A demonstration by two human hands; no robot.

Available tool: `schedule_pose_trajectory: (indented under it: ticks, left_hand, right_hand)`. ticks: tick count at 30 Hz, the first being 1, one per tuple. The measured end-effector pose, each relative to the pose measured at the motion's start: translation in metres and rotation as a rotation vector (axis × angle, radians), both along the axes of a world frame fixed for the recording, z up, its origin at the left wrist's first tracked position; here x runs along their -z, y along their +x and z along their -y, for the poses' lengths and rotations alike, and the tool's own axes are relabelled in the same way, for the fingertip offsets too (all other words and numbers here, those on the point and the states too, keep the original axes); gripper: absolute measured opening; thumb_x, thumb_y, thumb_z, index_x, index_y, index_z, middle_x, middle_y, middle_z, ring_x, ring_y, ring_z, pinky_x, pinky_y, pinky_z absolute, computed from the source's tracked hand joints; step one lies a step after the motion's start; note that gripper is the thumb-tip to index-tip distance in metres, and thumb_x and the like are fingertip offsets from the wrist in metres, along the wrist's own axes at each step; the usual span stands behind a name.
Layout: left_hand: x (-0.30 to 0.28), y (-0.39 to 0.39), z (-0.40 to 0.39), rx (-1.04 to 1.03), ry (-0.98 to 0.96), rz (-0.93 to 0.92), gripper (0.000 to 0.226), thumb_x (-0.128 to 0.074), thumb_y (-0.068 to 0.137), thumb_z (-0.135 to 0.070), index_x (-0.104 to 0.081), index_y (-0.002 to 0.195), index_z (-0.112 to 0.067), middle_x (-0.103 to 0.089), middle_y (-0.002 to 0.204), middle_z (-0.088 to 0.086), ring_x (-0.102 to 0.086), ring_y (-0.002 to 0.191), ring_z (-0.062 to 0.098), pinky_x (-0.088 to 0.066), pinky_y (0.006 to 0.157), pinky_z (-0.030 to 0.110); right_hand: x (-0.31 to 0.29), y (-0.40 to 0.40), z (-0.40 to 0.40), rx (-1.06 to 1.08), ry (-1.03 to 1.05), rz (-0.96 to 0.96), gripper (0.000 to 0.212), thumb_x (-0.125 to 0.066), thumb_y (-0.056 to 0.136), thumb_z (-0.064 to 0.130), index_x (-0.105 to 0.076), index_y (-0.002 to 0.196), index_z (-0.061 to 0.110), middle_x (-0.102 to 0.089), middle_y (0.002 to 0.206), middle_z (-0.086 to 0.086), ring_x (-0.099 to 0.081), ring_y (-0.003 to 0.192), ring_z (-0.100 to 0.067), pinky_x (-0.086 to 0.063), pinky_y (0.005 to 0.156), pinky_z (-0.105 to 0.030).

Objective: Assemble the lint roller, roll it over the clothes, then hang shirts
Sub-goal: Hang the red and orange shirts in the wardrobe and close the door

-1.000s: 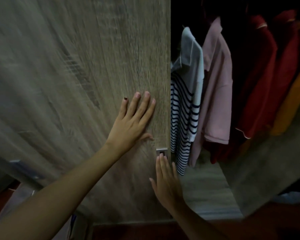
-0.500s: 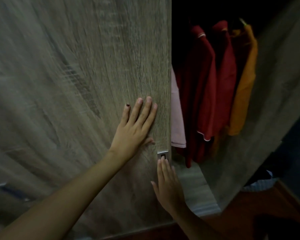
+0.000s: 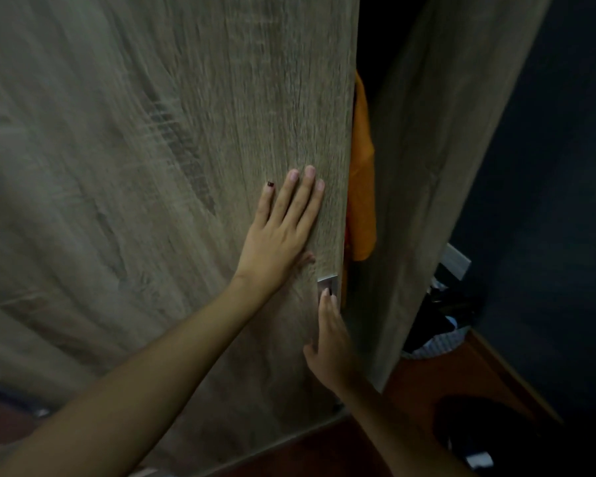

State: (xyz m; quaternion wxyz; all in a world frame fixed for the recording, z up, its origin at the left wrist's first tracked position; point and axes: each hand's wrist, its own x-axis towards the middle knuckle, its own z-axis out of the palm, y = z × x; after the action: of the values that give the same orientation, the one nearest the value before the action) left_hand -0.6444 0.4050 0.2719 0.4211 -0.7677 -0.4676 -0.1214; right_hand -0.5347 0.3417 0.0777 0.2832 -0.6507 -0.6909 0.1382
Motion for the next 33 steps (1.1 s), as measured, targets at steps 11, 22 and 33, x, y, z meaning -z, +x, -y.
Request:
schedule_pose_trajectory:
  ticks: [11,22,33]
  left_hand:
    - [0.000,0.110,-0.030,0.119,0.033,0.054,0.079,-0.039,0.095,-0.050,-0.005,0.152,-0.008,-0.006,0.160,0.014,-0.002,0.147,0.028,0.011,0.116,0.044]
    - [0.006,0.167,-0.053,0.129,0.128,0.013,0.083,-0.044,0.093,-0.053,-0.005,0.151,-0.008,-0.012,0.160,0.010,-0.011,0.147,0.025,0.008,0.117,0.044]
    - [0.010,0.181,-0.059,0.093,0.090,0.036,0.083,-0.045,0.092,-0.050,-0.006,0.152,-0.008,-0.009,0.160,0.012,0.002,0.146,0.027,0.010,0.116,0.046]
  right_hand:
    - [0.005,0.096,-0.029,0.077,-0.017,0.016,0.108,-0.057,0.083,0.052,0.023,0.145,0.016,0.011,0.159,-0.003,0.009,0.146,-0.015,-0.009,0.121,-0.038]
    - [0.005,0.141,-0.045,0.106,-0.022,-0.080,0.120,-0.058,0.078,0.066,0.029,0.145,0.018,0.018,0.159,-0.004,0.007,0.146,-0.016,-0.011,0.120,-0.039]
    - [0.012,0.161,-0.051,0.064,-0.038,-0.011,0.117,-0.048,0.077,0.072,0.025,0.147,0.014,0.020,0.159,-0.004,0.002,0.148,-0.021,-0.011,0.119,-0.038]
